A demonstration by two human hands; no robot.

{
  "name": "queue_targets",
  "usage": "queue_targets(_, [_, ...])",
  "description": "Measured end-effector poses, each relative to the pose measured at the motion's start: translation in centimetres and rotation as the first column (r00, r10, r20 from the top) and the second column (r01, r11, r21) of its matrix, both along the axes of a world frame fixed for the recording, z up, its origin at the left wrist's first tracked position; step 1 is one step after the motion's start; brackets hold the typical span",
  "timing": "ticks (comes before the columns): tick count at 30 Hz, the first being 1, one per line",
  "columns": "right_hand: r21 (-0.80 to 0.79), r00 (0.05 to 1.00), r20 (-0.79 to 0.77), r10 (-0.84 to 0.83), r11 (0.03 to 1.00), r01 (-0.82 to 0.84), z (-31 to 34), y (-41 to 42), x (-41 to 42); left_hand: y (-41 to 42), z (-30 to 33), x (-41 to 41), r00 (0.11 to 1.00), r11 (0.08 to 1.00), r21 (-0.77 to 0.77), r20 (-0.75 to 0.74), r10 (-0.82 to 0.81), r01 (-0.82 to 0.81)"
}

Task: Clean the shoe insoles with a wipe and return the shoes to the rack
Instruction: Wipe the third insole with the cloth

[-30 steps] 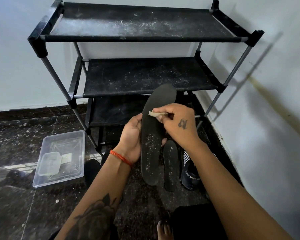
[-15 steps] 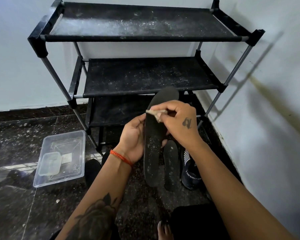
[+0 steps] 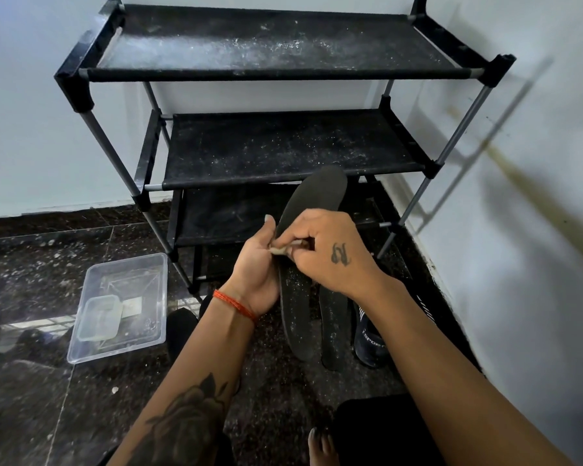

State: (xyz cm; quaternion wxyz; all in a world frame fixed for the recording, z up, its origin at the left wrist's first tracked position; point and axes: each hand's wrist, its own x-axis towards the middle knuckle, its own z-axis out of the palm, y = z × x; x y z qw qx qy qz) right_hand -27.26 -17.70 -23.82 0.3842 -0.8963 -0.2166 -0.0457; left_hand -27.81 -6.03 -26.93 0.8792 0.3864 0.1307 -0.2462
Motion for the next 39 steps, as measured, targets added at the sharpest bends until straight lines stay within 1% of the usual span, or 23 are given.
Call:
queue_targets(1, [0.008, 0.999, -0.026, 0.031, 1.000, -0.030, 0.2, -0.1, -0.1, 0.1, 0.0, 0.0, 1.000, 1.000, 0.006, 0.000, -0.002, 0.002])
queue_targets(3, [0.104, 0.999, -0.041, 0.025, 0.994, -0.020, 0.5, -0.4, -0.1, 0.1, 0.1, -0.1, 1.000, 1.000, 0.011, 0.008, -0.016, 0.016])
queue_targets(5, [0.211, 0.994, 0.039, -0.103, 0.973, 0.092, 0.5, -0.5, 0.2, 0.0, 0.2, -0.1, 0.999, 0.999, 0.029, 0.024, -0.035, 0.034])
queue_targets(6, [0.228, 0.979, 0.085, -0.183, 0.960, 0.160, 0.4, -0.5, 0.4, 0.0, 0.2, -0.1, 0.999, 0.998, 0.041, 0.027, -0.041, 0.040])
queue_targets(8, [0.201, 0.950, 0.134, -0.281, 0.947, 0.252, 0.2, -0.2, 0.8, -0.1, 0.1, -0.1, 0.998, 0.997, 0.050, 0.022, -0.060, 0.059])
queue_targets(10, [0.125, 0.945, 0.150, -0.291, 0.954, 0.274, 0.0, 0.1, 0.9, -0.2, 0.1, -0.2, 0.997, 0.995, 0.066, 0.033, -0.071, 0.069])
queue_targets(12, [0.035, 0.954, 0.151, -0.260, 0.966, 0.258, 0.0, 0.2, 0.8, -0.2, 0.0, -0.2, 0.997, 0.994, 0.092, 0.047, -0.055, 0.051])
queue_targets(14, [-0.019, 0.968, 0.136, -0.212, 0.976, 0.217, 0.2, 0.2, 0.6, -0.2, 0.0, -0.2, 0.998, 0.993, 0.113, 0.057, -0.030, 0.023])
queue_targets(18, [-0.008, 0.977, 0.190, -0.098, 0.995, 0.101, 0.5, 0.2, -0.1, -0.3, 0.1, -0.3, 0.997, 0.994, 0.108, 0.068, 0.019, -0.027])
queue_targets(24, [-0.034, 0.991, 0.119, 0.062, 0.998, -0.059, 1.3, -0.1, -0.8, -0.2, 0.0, -0.3, 0.997, 0.997, 0.063, 0.068, 0.034, -0.038])
queue_targets(26, [-0.043, 0.990, 0.116, 0.079, 0.996, -0.074, 1.2, -0.1, -0.8, -0.3, 0.1, -0.3, 0.997, 0.997, 0.053, 0.065, 0.046, -0.049])
queue_targets(29, [-0.021, 0.994, 0.090, 0.059, 0.998, -0.057, 1.2, 0.1, -0.9, -0.2, 0.3, -0.3, 0.996, 0.999, 0.014, 0.079, 0.043, -0.044])
queue_targets(31, [-0.016, 0.995, 0.085, 0.060, 0.998, -0.059, 1.3, 0.1, -0.9, -0.1, 0.4, -0.4, 0.995, 0.999, 0.018, 0.094, 0.030, -0.032])
queue_targets(33, [-0.045, 0.994, 0.073, 0.086, 0.996, -0.083, 1.4, -0.1, -0.9, -0.1, 0.4, -0.4, 0.995, 1.000, 0.023, 0.100, 0.018, -0.021])
queue_targets(37, [-0.103, 0.977, -0.065, 0.205, 0.972, -0.211, 1.9, -0.1, -1.3, 0.1, 0.3, -0.3, 0.996, 1.000, 0.030, 0.084, 0.003, -0.006])
queue_targets(39, [-0.074, 0.950, -0.175, 0.258, 0.959, -0.274, 2.4, -0.6, -1.3, 0.2, 0.3, -0.3, 0.997, 0.999, 0.040, 0.081, 0.019, -0.023])
